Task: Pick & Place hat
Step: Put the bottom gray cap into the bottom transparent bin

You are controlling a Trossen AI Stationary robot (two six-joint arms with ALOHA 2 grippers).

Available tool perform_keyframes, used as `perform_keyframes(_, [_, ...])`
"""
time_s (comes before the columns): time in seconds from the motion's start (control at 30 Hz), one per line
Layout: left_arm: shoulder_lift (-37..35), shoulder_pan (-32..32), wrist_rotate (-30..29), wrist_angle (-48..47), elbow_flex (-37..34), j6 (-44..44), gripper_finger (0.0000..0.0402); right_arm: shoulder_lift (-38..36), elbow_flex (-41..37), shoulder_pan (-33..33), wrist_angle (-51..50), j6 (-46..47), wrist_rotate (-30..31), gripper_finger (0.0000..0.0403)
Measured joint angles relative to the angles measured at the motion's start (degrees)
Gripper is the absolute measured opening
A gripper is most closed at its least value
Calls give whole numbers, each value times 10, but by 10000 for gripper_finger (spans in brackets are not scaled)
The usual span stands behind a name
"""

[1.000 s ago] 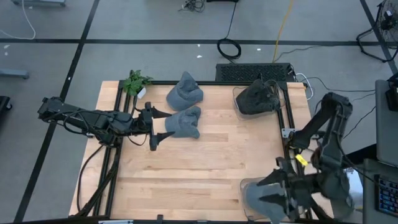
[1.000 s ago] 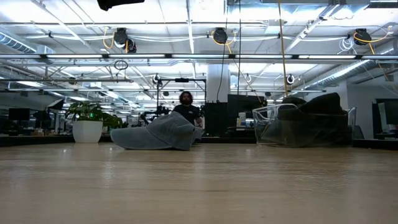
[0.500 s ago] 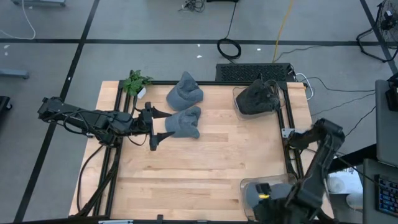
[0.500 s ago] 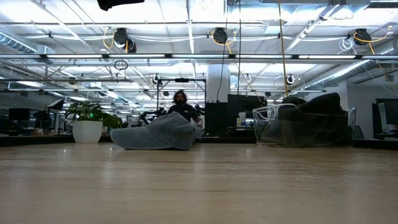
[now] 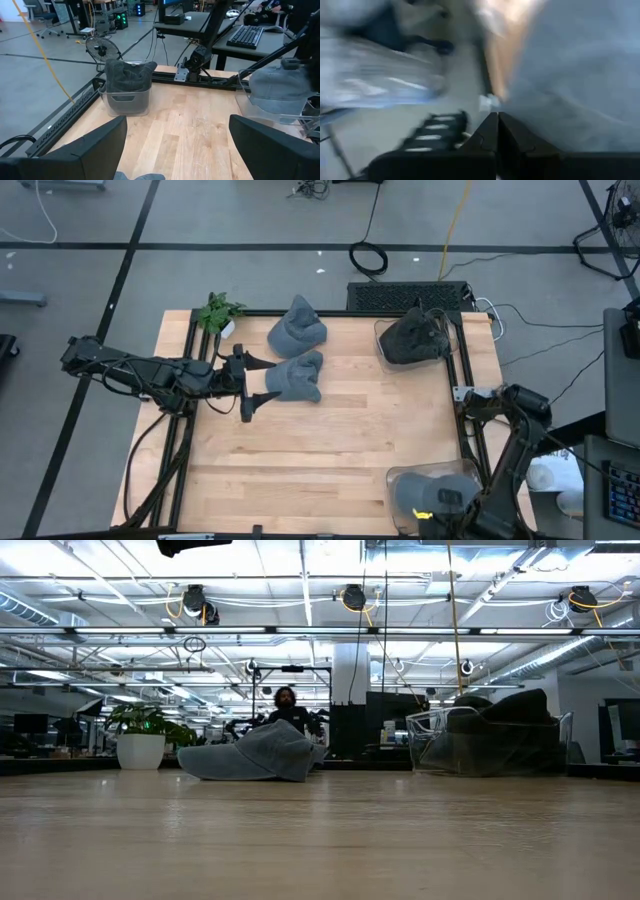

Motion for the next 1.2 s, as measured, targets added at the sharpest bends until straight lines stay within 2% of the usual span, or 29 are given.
perform_keyframes(0.17, [0,0,0,0,0,0,361,-1,-72,16,-48,76,-51,0])
perform_keyframes(0.33, [0,0,0,0,0,0,361,0,-132,20,-65,100,-51,0])
perform_keyframes(0.6, [0,0,0,0,0,0,361,-22,-122,19,-55,86,-65,0])
perform_keyframes(0.7, [0,0,0,0,0,0,361,-37,-101,21,-54,83,-48,0])
perform_keyframes(0.83, [0,0,0,0,0,0,361,-63,-92,17,-60,50,17,0])
perform_keyframes(0.97, [0,0,0,0,0,0,361,-69,-92,-18,-87,0,72,0])
perform_keyframes(1.2, [0,0,0,0,0,0,361,-51,-128,-80,-89,-101,64,0])
